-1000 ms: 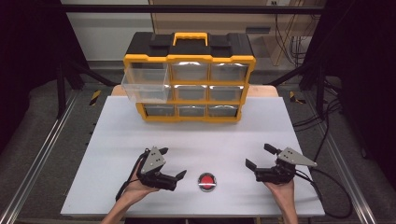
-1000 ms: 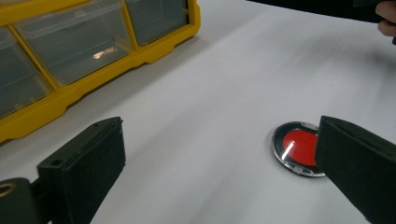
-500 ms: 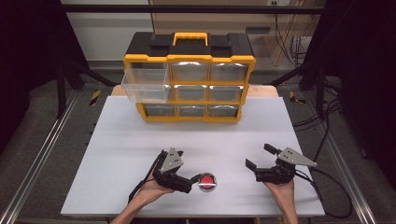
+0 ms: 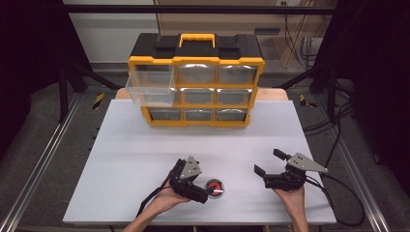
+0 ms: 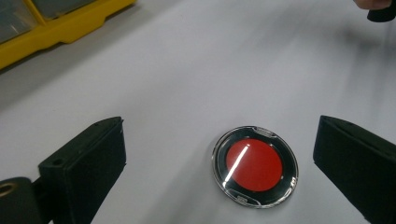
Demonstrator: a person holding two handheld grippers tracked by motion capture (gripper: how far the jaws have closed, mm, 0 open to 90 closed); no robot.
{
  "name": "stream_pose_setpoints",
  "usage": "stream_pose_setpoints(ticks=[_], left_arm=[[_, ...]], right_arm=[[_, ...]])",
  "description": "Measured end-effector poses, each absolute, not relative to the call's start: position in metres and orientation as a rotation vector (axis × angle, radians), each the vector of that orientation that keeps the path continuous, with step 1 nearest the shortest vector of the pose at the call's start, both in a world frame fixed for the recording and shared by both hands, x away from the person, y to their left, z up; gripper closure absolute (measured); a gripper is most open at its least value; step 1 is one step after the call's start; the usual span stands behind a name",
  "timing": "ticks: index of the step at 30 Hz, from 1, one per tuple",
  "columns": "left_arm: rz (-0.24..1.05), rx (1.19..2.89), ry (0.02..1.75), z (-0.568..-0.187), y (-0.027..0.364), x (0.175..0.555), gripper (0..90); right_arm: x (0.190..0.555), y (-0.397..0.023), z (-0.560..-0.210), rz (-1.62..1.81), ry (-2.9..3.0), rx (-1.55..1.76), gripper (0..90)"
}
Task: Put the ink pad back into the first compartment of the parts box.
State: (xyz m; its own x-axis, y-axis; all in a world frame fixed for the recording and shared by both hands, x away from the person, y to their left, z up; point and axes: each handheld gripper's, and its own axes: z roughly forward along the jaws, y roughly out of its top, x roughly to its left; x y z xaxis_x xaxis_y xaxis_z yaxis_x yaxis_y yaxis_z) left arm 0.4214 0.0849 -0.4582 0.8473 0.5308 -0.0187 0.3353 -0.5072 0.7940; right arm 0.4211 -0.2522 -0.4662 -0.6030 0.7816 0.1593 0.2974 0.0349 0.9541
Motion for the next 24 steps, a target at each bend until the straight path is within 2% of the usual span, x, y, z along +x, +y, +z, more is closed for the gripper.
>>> stream_pose_setpoints(ticks=[12,24], left_arm=[[0.217,2.248,0.633,-0.480,0.065,0.419,2.9],[0.224,2.292,0.642,-0.490,0.059,0.415,11.7]], right_arm=[[0.421,-0.252,-0.466,1.599,1.909,1.094,0.5],[0.421,-0.252,-0.466,1.600,1.912,1.092,0.4]])
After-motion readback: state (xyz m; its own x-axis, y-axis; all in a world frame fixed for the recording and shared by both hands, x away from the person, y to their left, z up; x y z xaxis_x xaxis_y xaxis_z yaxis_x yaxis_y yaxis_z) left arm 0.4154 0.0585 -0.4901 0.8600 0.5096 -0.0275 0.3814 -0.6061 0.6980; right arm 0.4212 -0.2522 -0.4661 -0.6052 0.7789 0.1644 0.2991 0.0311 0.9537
